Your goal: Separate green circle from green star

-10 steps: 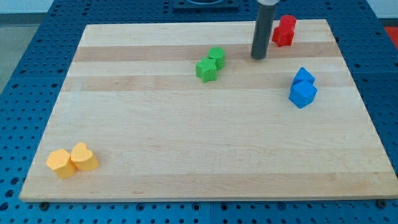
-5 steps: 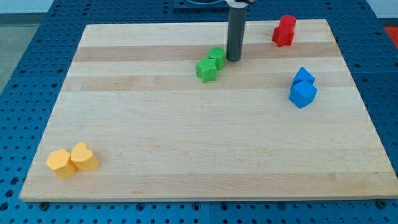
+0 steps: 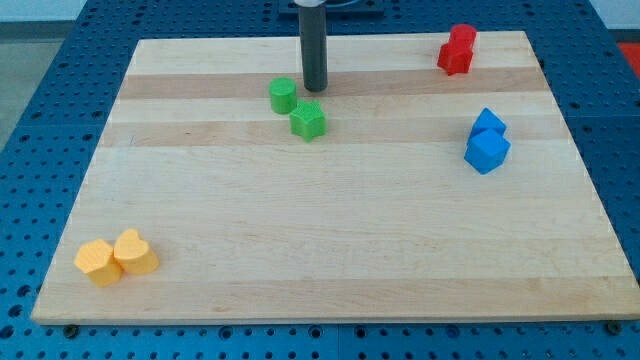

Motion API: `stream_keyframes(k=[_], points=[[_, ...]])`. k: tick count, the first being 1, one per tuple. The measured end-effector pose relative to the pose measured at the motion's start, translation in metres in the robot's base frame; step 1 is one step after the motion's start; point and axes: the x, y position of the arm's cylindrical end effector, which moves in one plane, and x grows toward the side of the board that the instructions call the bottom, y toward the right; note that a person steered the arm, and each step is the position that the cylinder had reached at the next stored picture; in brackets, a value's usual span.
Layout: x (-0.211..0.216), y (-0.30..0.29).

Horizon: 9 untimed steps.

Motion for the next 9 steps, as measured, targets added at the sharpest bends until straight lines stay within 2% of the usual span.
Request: stream_keyframes(k=[3, 4, 5, 6, 7, 8, 9], points=[[0.05, -0.095], [0.056, -0.108], [0.022, -0.102], [-0.003, -0.067], [-0.004, 0.002], [0.028, 0.045], [0.063, 0.052]])
